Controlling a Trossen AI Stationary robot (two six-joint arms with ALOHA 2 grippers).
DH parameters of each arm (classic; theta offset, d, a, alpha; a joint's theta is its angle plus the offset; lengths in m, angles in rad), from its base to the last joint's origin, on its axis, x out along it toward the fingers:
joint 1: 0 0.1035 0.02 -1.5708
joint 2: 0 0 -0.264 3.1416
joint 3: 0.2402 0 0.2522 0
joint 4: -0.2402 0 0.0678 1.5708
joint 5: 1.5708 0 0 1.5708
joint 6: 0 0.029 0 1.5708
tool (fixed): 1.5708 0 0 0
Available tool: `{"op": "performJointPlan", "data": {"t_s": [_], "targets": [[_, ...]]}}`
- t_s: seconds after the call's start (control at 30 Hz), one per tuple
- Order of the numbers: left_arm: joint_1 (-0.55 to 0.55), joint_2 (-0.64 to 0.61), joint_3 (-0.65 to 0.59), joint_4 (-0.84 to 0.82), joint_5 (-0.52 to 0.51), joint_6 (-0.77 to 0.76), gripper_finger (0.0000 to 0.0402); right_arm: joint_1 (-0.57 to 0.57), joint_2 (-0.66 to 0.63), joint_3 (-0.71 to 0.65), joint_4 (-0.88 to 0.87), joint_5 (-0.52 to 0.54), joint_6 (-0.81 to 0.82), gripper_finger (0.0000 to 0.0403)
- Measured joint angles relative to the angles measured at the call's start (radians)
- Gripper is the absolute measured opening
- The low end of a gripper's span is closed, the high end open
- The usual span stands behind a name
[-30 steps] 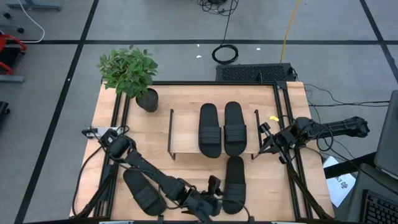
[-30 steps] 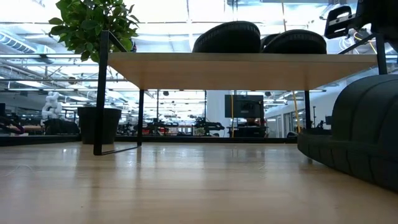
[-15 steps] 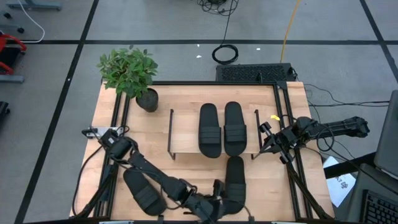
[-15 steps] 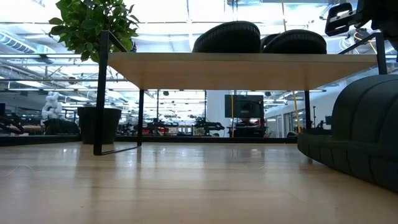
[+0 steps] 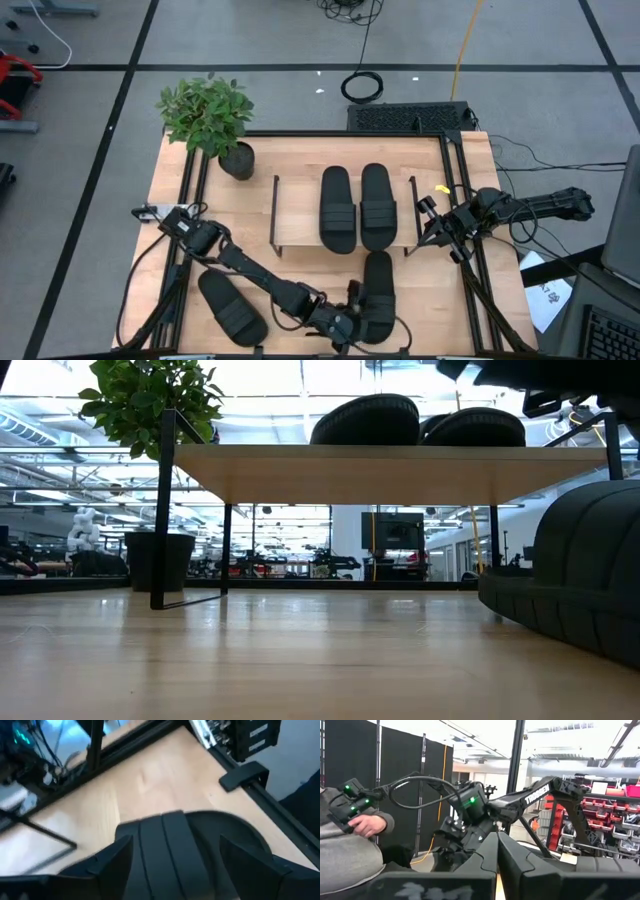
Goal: Pick and place slides into the shelf
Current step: Put the black slide under the shelf
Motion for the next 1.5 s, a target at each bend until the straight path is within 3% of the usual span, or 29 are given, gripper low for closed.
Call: {"op": "performJointPlan", "data": {"t_s": [0.43,0.6,0.83,1.07,1.2,1.4,1.5], "targets": [[-0.007,0.080,0.000,0.026,-0.085,0.135,0.0287,0.000,0.002,0.000,-0.001,0.002,-0.003,0.0000],[-0.012,0.090,0.001,0.050,-0.096,0.118,0.0293,0.000,0.002,0.000,-0.001,0.004,-0.004,0.0000],[-0.012,0.091,0.000,0.035,-0.319,0.160,0.0294,0.000,0.002,0.000,-0.001,0.004,-0.008,0.0000],[0.015,0.092,0.000,0.001,-0.223,0.152,0.0289,0.000,0.002,0.000,-0.001,0.004,-0.004,0.0000],[0.019,0.091,0.001,0.001,-0.166,0.195,0.0220,0.000,0.002,0.000,-0.001,0.004,-0.004,0.0000],[0.015,0.091,0.001,0.035,-0.168,0.220,0.0026,0.000,0.002,0.000,-0.002,0.004,-0.004,0.0000],[0.013,0.091,0.001,0.065,-0.244,0.189,0.0017,0.000,0.002,0.000,-0.002,0.004,-0.004,0.0000]]}}
